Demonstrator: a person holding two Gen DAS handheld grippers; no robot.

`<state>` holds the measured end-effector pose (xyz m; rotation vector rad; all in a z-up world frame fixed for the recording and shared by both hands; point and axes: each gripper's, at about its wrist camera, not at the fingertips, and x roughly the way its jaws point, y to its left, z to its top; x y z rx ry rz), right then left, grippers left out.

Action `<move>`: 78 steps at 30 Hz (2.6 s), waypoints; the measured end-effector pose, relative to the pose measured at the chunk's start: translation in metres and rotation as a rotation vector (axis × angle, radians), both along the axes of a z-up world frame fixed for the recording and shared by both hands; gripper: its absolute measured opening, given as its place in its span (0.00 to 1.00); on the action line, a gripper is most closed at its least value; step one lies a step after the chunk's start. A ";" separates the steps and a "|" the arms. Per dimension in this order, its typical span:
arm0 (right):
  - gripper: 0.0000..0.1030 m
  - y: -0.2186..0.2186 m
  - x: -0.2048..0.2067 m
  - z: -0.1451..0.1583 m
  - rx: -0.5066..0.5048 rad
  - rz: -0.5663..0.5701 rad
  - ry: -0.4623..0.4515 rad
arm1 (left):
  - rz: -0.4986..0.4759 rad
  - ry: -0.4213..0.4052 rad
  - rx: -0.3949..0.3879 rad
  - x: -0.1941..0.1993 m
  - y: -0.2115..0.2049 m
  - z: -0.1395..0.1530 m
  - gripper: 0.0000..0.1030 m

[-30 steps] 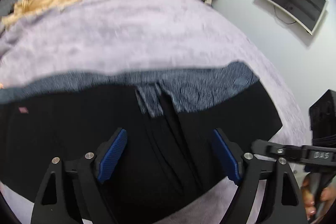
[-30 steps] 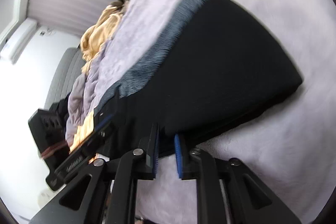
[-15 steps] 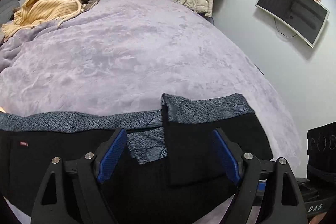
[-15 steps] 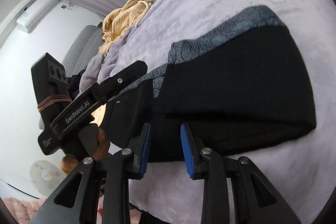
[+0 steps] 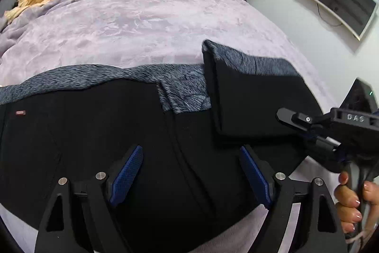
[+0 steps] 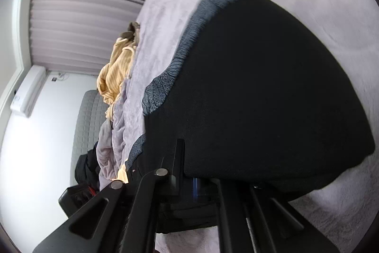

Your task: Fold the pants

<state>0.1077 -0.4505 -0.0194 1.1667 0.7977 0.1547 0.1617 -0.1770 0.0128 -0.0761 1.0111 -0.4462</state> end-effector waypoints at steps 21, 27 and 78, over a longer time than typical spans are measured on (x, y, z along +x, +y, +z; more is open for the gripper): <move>0.17 0.031 -0.042 0.008 -0.067 0.318 0.039 | -0.077 -0.006 -0.032 0.027 -0.058 -0.011 0.82; 0.17 -0.019 -0.060 0.084 -0.275 0.116 -0.174 | -0.124 -0.138 0.108 0.001 -0.069 -0.017 0.82; 0.49 0.174 -0.034 0.044 -0.635 0.294 0.035 | 0.244 -0.050 0.225 -0.066 0.133 -0.001 0.91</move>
